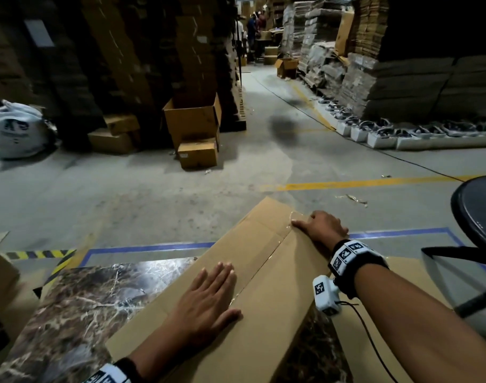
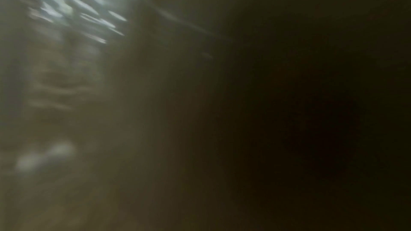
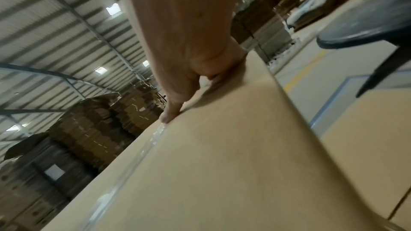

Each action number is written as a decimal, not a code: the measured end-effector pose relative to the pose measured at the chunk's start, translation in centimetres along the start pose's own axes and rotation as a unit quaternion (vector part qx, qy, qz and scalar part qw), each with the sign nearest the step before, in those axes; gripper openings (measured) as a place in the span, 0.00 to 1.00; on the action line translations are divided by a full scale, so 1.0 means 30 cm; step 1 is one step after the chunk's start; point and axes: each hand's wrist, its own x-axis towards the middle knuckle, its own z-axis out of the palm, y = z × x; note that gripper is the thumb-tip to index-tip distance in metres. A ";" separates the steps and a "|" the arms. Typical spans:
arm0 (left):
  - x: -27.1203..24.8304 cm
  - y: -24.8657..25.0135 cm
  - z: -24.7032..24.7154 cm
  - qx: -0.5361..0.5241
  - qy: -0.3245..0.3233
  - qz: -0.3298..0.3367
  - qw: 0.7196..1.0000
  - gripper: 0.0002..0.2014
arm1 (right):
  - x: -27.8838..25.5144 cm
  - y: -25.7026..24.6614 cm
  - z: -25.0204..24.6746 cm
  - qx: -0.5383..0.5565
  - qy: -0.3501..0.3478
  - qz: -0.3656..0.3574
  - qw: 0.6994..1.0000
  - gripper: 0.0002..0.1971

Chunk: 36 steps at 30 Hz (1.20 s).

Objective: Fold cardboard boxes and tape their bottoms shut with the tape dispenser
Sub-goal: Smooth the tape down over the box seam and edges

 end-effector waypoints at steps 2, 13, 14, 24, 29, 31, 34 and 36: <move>0.003 0.000 -0.009 0.007 0.000 -0.008 1.000 0.37 | 0.031 0.009 0.007 0.036 0.011 0.012 0.999 0.31; 0.004 -0.001 -0.013 0.020 -0.018 -0.020 0.999 0.37 | -0.040 0.031 0.060 -0.153 -0.028 -0.254 0.955 0.24; 0.005 0.001 -0.015 0.018 -0.025 -0.024 0.999 0.37 | -0.042 0.023 0.062 -0.162 -0.038 -0.249 0.954 0.24; 0.025 0.009 -0.041 -0.008 -0.027 -0.024 0.999 0.40 | -0.435 -0.166 -0.026 -0.161 -0.216 -0.317 0.909 0.28; 0.001 -0.005 -0.049 -0.029 -0.061 0.013 0.998 0.44 | -0.654 -0.145 0.095 -0.245 -0.218 -0.288 0.900 0.36; -0.054 -0.010 -0.066 -0.021 -0.105 0.032 0.994 0.42 | -0.658 -0.124 0.094 -0.235 -0.213 -0.283 0.905 0.37; -0.187 -0.030 -0.086 0.013 -0.094 0.079 0.992 0.36 | -0.658 -0.103 0.093 -0.226 -0.198 -0.284 0.910 0.36; -0.269 -0.063 -0.072 0.017 -0.092 0.087 0.992 0.36 | -0.667 -0.101 0.105 -0.227 -0.182 -0.273 0.917 0.35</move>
